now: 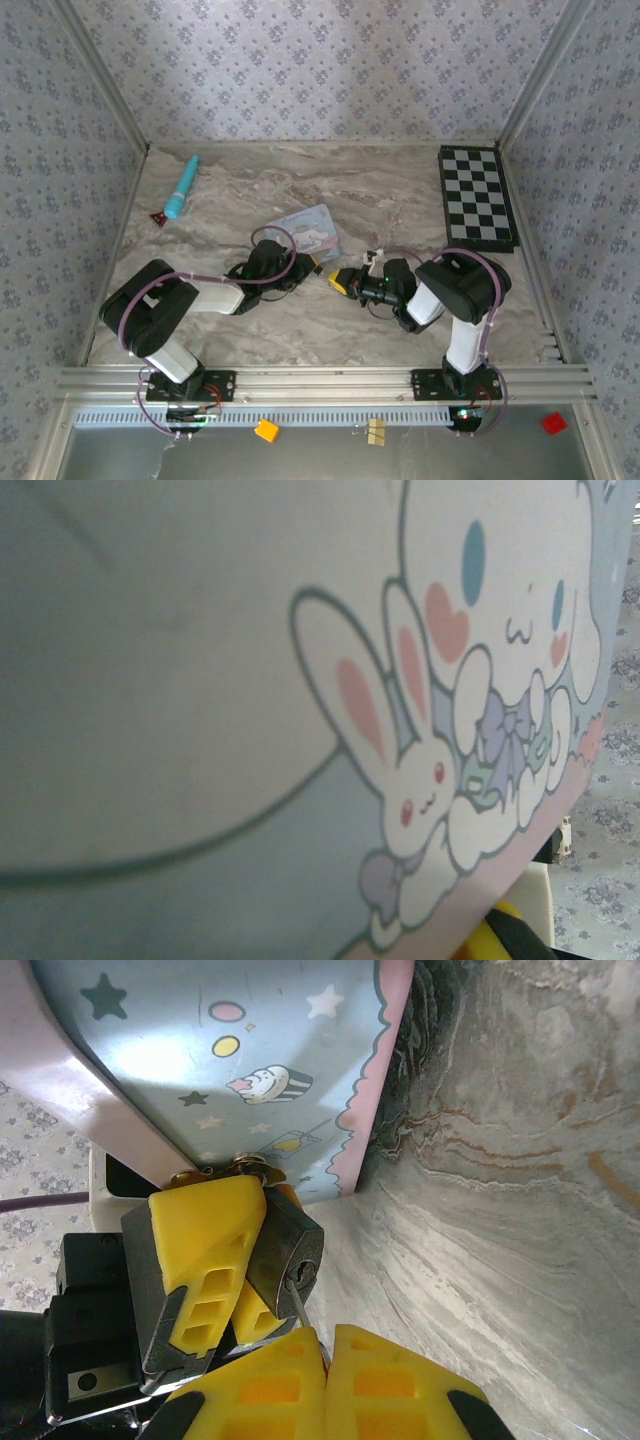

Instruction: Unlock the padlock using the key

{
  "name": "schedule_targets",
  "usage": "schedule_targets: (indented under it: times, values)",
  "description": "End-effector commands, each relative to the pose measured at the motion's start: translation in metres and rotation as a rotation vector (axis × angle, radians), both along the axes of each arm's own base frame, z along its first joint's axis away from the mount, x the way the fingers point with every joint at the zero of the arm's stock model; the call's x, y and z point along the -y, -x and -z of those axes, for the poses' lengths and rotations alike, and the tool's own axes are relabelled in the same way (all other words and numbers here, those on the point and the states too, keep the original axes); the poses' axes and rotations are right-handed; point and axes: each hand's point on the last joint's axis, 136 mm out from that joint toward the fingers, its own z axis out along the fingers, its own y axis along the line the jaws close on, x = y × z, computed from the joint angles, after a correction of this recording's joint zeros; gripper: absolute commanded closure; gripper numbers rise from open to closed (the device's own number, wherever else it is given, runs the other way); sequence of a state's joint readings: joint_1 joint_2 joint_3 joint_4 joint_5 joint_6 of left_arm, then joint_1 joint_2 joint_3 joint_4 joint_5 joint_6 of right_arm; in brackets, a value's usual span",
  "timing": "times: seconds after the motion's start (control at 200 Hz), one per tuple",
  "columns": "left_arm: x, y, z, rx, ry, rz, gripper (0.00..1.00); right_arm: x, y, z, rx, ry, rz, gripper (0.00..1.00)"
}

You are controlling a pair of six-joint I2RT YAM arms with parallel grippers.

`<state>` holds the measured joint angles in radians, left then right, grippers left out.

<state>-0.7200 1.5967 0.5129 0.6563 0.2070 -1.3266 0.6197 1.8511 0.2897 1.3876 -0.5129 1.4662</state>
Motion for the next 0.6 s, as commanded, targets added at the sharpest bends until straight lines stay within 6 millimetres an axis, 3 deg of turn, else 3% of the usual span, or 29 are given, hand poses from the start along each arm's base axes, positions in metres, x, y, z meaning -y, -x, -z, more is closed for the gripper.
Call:
schedule_targets:
  times: [0.0,0.595]
  values:
    - [0.009,0.006,-0.018,-0.005,0.085,0.035,1.00,0.003,0.000,0.006,0.008,0.019,-0.001,1.00]
    - [0.011,0.006,-0.018,-0.010,0.096,0.041,1.00,-0.004,0.001,-0.004,0.030,-0.004,-0.024,1.00]
